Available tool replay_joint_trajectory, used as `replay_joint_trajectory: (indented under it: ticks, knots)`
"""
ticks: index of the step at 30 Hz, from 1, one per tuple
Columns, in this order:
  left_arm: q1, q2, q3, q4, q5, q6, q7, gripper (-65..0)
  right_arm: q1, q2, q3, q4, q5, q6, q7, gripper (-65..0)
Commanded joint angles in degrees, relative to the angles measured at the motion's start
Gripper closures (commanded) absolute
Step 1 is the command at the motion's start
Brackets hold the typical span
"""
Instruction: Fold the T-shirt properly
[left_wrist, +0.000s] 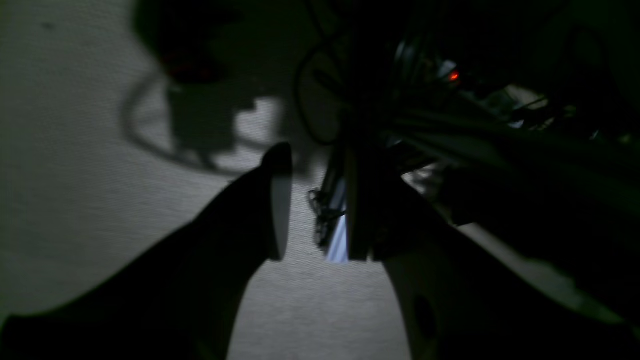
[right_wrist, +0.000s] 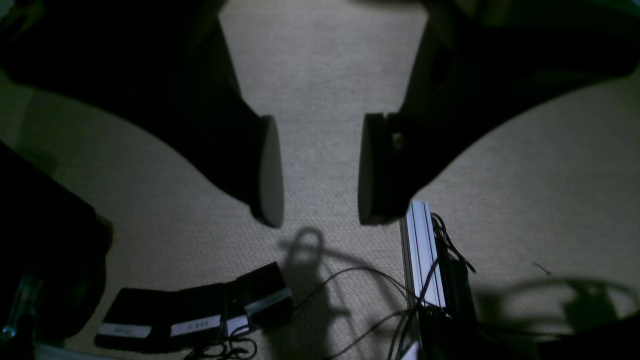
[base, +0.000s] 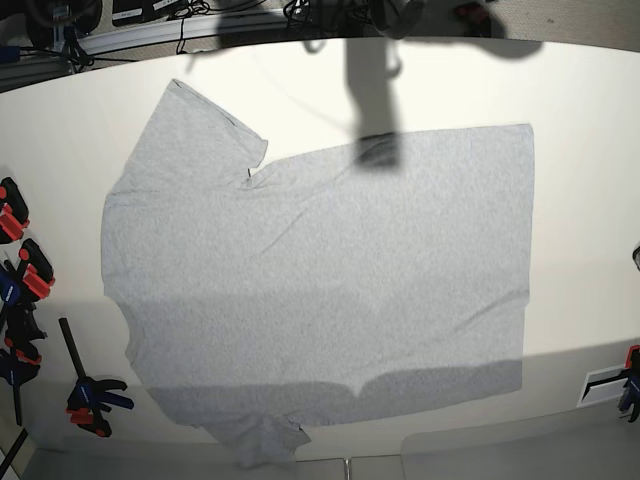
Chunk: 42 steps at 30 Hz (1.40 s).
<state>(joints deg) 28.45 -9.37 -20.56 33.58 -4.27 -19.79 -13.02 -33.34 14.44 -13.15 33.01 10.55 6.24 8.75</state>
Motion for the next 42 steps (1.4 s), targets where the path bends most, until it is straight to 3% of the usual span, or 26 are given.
replay_joint_trajectory:
  ticks: [1,5,9,12,16,19,22,31,42]
  knots:
    - [2.58,-0.37,0.04,2.49,-1.42,-0.2,-0.5,-17.0,-2.84,1.11,0.07,2.01,0.17,0.24,0.15,-23.6]
    - [9.57,-0.39,0.04,12.13,-7.54,-0.39,0.04,-17.0,-11.04,3.67,0.07,12.22,2.82,0.63,-1.68,-23.6]
    - [14.86,-0.74,0.04,19.8,-8.28,-0.46,4.07,-17.0,-18.86,6.71,0.07,22.23,6.6,0.76,-3.54,-23.6]
    - [18.49,-2.1,0.04,25.0,-10.69,-3.08,6.27,-17.0,-24.0,9.07,0.07,28.74,6.45,0.72,-3.56,-23.7]
    - [24.13,-3.08,0.02,34.29,-19.43,-6.03,13.6,-17.0,-29.64,11.87,0.09,35.39,6.14,0.57,-3.69,-23.6]
    - [28.52,-3.06,0.02,42.25,-22.36,-6.01,19.63,-17.0,-33.2,13.35,0.11,39.47,6.1,0.42,-3.69,-23.7]
    - [32.46,-3.06,0.02,50.23,-23.45,-6.01,21.33,-17.0,-35.89,14.82,1.09,43.71,5.99,0.37,-3.72,-23.7]
    - [38.71,-3.06,-0.02,72.37,-23.45,-6.23,23.96,-17.0,-41.66,15.06,12.9,58.75,5.99,0.44,-4.17,-23.7]
    - [38.69,-3.06,-0.02,86.29,-23.41,-6.21,24.15,-17.0,-41.66,14.97,21.46,75.73,5.97,0.44,-4.17,-23.7]
